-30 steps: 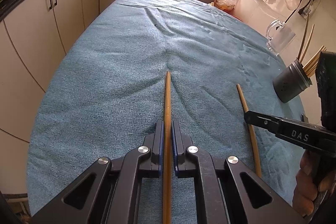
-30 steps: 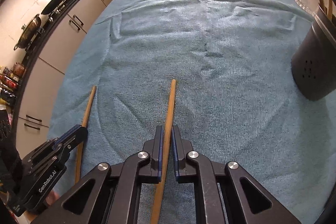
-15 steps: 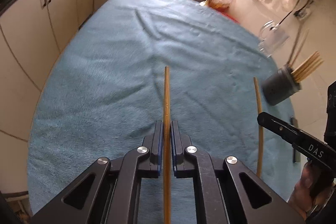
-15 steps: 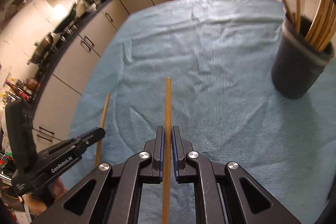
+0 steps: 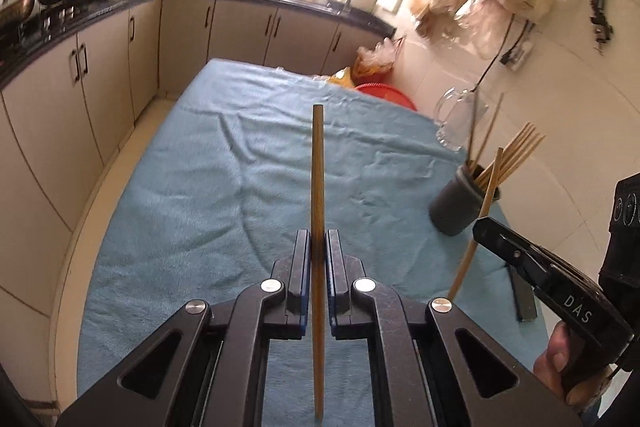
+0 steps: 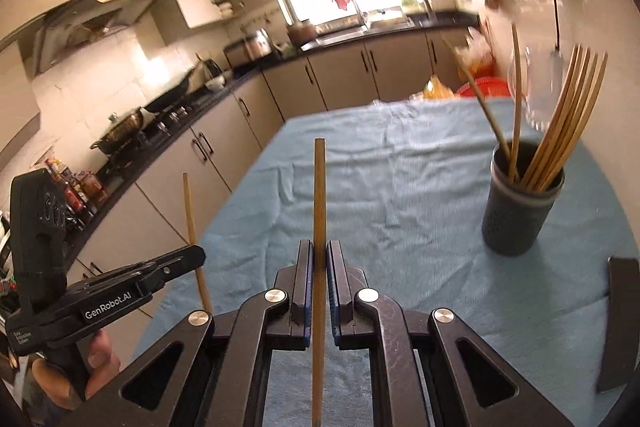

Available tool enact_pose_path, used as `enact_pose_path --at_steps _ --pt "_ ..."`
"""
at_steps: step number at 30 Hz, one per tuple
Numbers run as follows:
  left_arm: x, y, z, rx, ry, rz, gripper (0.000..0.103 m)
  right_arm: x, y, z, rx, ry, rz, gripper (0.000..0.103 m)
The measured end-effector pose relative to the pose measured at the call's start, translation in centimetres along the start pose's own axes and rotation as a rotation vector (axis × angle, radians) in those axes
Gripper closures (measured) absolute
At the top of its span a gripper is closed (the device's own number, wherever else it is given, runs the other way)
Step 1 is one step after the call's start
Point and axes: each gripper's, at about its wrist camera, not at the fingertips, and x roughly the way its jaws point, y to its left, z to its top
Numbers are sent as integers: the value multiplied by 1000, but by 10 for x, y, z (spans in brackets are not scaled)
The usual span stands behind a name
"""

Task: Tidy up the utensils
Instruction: 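Lift both held chopsticks upright toward the black cup, then carry both held chopsticks upright over the black cup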

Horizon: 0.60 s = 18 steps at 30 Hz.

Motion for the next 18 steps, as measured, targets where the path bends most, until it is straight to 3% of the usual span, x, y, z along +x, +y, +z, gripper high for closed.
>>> enact_pose_path --at_steps 6,18 --pt "-13 -16 0 30 -30 -10 96 -24 2 -4 -9 -81 0 96" --pt "-18 -35 0 66 -49 -18 96 -49 -21 -4 39 -131 -5 96"
